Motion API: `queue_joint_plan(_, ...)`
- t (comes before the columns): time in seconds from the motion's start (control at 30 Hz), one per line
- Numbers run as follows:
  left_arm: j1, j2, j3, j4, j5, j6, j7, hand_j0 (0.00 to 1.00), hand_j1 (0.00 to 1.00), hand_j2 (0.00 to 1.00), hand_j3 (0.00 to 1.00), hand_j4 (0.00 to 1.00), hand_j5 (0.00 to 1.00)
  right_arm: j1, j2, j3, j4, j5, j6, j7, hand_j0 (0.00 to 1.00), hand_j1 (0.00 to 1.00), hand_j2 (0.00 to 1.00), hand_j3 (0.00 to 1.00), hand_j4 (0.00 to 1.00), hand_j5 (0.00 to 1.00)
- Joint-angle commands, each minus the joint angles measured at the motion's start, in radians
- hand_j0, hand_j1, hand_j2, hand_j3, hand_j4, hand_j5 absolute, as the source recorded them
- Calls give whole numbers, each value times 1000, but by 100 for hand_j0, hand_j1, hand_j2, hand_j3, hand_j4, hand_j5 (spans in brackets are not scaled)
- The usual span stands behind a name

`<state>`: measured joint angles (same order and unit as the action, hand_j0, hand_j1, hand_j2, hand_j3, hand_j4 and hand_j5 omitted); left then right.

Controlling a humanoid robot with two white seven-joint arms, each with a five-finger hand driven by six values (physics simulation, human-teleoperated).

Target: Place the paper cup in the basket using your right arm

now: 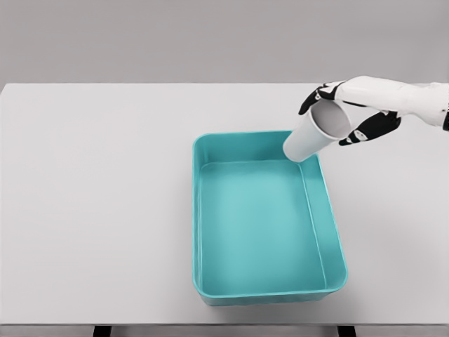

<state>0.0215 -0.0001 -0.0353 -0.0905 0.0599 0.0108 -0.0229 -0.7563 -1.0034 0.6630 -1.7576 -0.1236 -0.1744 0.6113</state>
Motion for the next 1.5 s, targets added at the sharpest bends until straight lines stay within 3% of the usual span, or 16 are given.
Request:
queue_joint_plan(0.0,0,0,0,0,0,0,0,100,100,100,100,100,100,0,11,10,0,-4,1,0,66,66,66,66,66,66)
queue_joint_plan(0.27,0,0,0,0,0,0,0,100,100,100,100,100,100,0,46,47,0,-4,1,0,66,66,66,66,66,66)
queue_joint_plan(1.47,0,0,0,0,0,0,0,100,100,100,100,100,100,-5,52,187,1,-4,12,0,66,66,66,66,66,66)
